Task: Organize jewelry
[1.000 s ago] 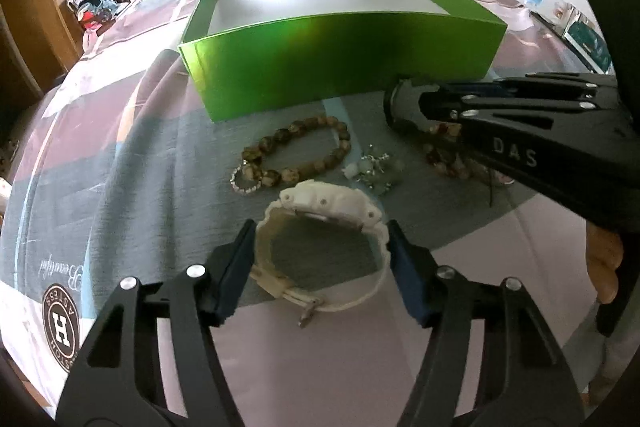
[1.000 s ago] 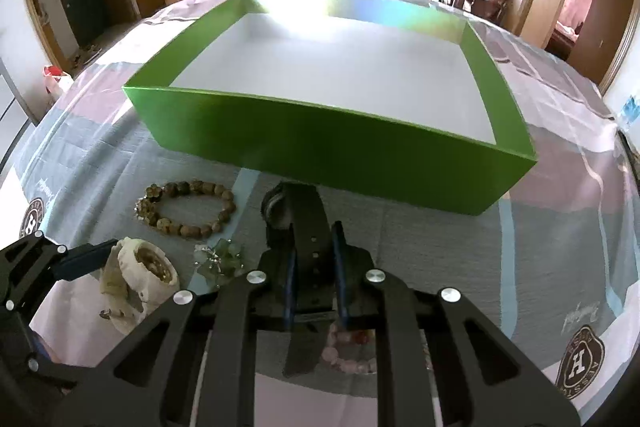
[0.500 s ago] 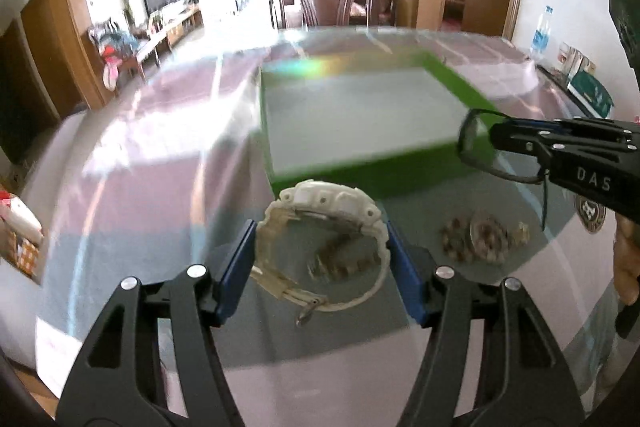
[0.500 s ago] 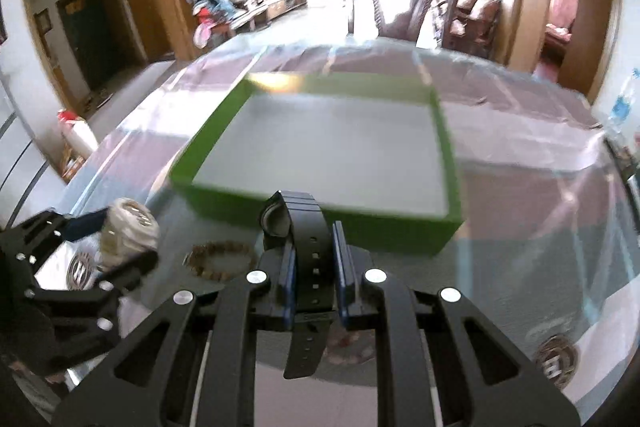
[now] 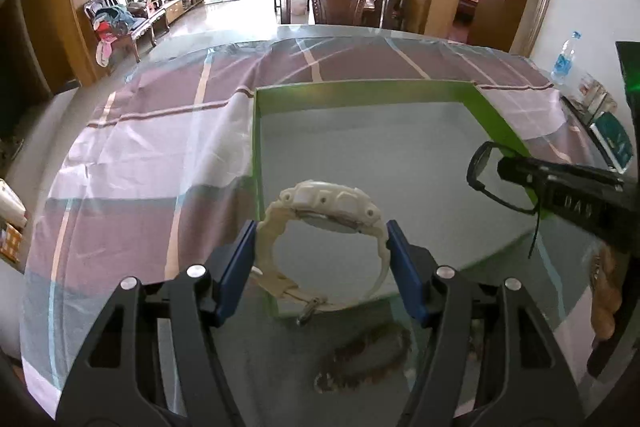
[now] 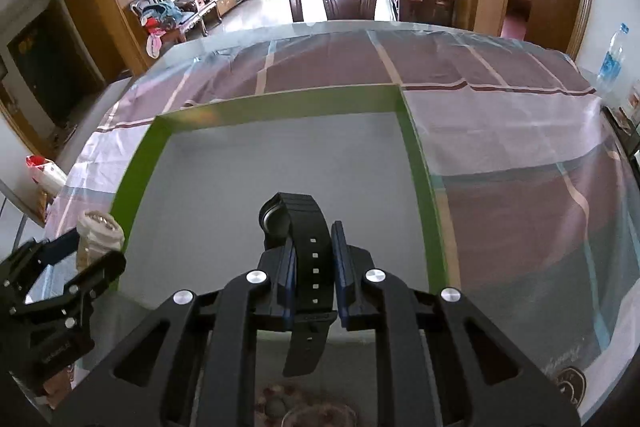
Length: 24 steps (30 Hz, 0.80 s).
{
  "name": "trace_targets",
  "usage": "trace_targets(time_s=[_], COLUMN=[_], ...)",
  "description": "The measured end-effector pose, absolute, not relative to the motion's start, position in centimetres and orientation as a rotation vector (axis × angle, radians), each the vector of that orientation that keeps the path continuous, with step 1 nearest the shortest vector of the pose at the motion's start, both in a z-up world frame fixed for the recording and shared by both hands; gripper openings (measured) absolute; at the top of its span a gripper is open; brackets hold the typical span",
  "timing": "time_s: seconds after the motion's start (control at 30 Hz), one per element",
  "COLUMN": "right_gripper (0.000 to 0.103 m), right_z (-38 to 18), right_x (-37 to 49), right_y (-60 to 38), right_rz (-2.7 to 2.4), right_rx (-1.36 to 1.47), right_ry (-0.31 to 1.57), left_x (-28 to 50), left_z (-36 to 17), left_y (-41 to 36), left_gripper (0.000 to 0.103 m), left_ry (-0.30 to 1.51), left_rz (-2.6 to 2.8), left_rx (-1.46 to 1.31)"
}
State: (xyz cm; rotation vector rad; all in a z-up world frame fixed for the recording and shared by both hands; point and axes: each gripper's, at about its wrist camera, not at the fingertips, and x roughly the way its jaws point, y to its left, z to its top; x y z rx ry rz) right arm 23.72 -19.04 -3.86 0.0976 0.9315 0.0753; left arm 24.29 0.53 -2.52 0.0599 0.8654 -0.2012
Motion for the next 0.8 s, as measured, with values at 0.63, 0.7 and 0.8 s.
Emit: trace_targets(time_s=[0.63,0.7,0.8], right_gripper=[0.039,0.035,0.035], right_z=[-5.9,-7.2,-8.2], right_x=[12.5,12.1,11.7], right_y=[-20.8,-21.2,-22.2], right_rz=[0.105,0.107,0.08], right_rx=[-0.112,-0.116,-0.102], right_ry=[0.965,1.011,1.043], left_x=[16.2,16.0,15.8], left_z=[-6.1,-7.2,-8.3], left_y=[1.5,2.1,2.7], left_gripper=[0.073,0.072,0.072], left_ry=[0.911,0.941,0.967], left_rz=[-0.217,-0.206,-0.178], left_rx=[0.203,0.199,0.193])
